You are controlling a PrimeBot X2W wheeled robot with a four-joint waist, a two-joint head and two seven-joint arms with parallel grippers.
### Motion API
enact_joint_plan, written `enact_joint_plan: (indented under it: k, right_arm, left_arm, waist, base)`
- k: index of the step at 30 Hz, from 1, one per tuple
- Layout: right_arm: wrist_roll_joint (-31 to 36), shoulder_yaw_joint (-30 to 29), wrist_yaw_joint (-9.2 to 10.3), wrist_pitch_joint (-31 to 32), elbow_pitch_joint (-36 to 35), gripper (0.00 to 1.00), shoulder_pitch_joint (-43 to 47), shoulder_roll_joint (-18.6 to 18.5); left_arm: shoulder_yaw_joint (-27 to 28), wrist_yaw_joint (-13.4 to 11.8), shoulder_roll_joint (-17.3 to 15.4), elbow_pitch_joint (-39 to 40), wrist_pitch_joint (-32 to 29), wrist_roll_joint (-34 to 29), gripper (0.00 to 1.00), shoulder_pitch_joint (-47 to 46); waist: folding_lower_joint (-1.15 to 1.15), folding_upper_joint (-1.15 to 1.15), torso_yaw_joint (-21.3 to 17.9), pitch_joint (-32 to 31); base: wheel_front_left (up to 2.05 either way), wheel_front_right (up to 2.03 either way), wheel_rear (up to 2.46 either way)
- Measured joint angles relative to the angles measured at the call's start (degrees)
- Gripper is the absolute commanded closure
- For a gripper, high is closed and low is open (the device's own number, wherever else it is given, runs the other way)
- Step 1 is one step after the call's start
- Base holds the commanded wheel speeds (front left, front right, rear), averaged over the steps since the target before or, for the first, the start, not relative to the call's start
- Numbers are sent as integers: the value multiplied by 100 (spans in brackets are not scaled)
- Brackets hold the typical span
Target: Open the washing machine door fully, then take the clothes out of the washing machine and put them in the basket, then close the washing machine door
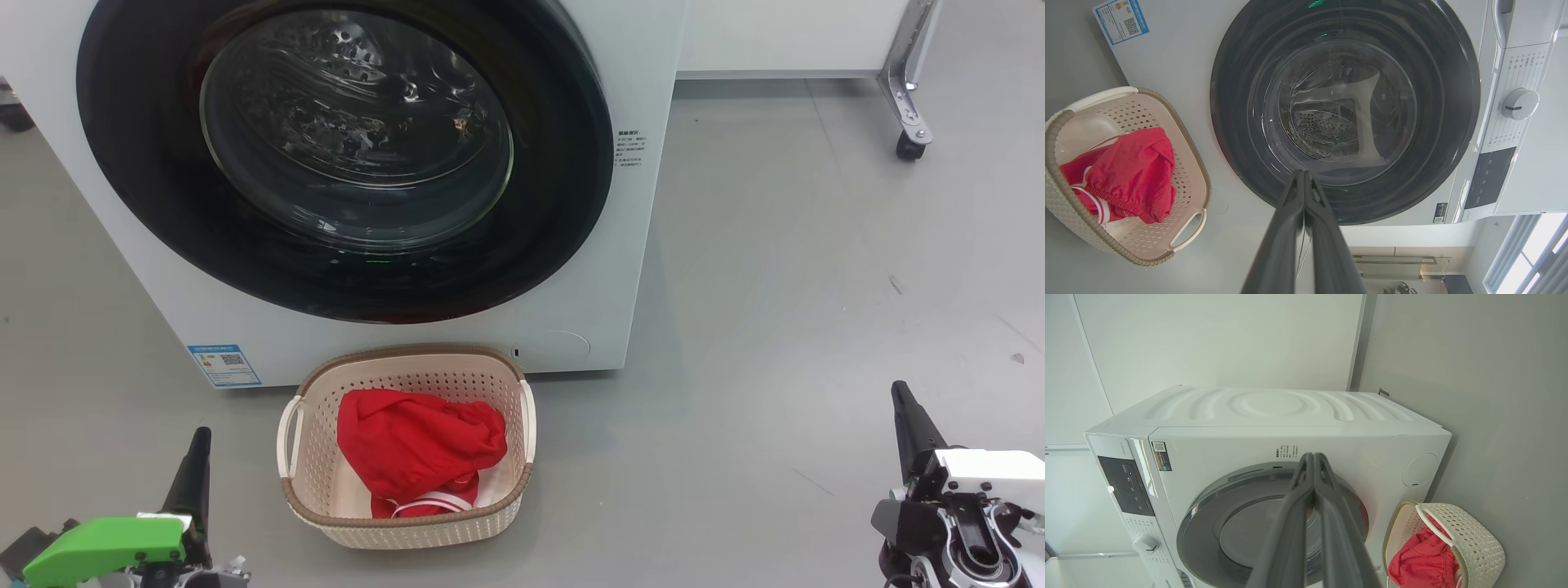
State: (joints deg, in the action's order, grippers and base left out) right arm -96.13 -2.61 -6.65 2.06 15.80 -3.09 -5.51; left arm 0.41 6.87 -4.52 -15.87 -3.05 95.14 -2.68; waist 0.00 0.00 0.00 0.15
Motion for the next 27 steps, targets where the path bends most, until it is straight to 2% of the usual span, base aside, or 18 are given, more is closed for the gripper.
enact_joint_plan:
  k: [27]
  right_arm:
    - [0,-13,-1,34,16,100,-2,2]
  left_arm:
    - [16,1,2,-8,-25,0,100,-3]
  waist:
    - [0,0,0,-1]
  base:
    - [0,0,0]
